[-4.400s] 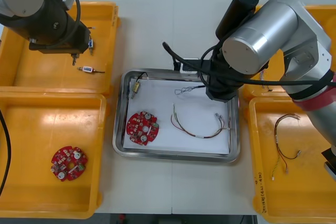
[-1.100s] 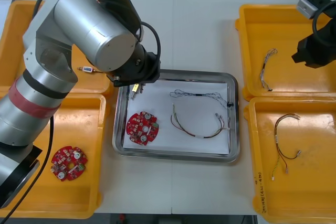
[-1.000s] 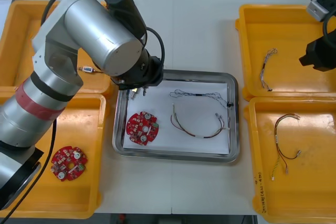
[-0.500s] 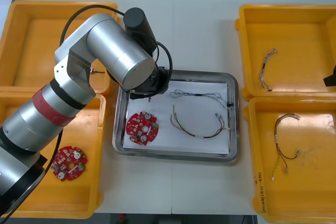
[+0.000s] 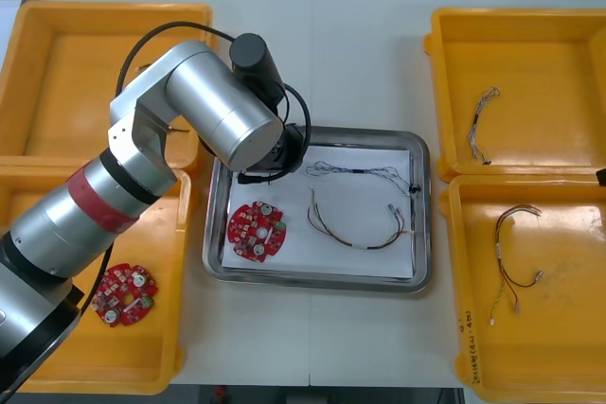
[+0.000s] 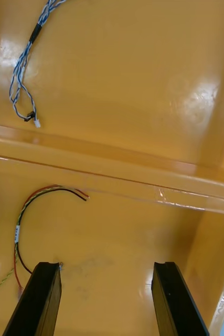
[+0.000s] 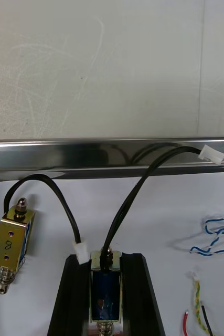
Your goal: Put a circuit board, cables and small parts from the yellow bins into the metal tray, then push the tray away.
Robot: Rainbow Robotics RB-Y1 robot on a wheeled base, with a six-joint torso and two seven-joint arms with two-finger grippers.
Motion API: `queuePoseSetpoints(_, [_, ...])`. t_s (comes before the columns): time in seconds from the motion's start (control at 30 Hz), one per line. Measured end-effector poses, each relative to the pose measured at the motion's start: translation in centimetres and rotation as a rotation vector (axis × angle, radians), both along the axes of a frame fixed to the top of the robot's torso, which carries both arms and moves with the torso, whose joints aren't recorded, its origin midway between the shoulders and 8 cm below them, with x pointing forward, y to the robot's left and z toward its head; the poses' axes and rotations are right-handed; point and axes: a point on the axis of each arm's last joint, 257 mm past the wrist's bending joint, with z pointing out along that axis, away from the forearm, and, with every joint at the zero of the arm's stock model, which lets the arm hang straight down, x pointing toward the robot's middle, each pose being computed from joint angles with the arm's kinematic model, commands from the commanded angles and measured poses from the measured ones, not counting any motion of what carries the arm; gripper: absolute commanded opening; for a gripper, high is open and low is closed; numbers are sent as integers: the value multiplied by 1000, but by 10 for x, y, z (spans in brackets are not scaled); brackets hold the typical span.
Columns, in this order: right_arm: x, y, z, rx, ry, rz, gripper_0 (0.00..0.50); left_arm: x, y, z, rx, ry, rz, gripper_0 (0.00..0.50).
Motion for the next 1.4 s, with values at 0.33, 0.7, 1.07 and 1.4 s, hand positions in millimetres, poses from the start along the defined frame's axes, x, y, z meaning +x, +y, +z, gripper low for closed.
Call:
queuePoseSetpoints(0.33, [-26,7,-10,46,5,-90,500,1,-1,-2,-1,-3,-2,3])
queuePoseSetpoints(0.7, [-45,-5,-18,80,24,-144,500,3,-3,0,-9,-13,-6,500])
queuePoseSetpoints(1.07, [-51,-3,-20,109,30,-162,500,4,-3,0,-10,-15,-6,500])
queuePoseSetpoints(1.4, [-51,-1,-20,136,30,-194,500,-13,11,33,-4,14,26,500])
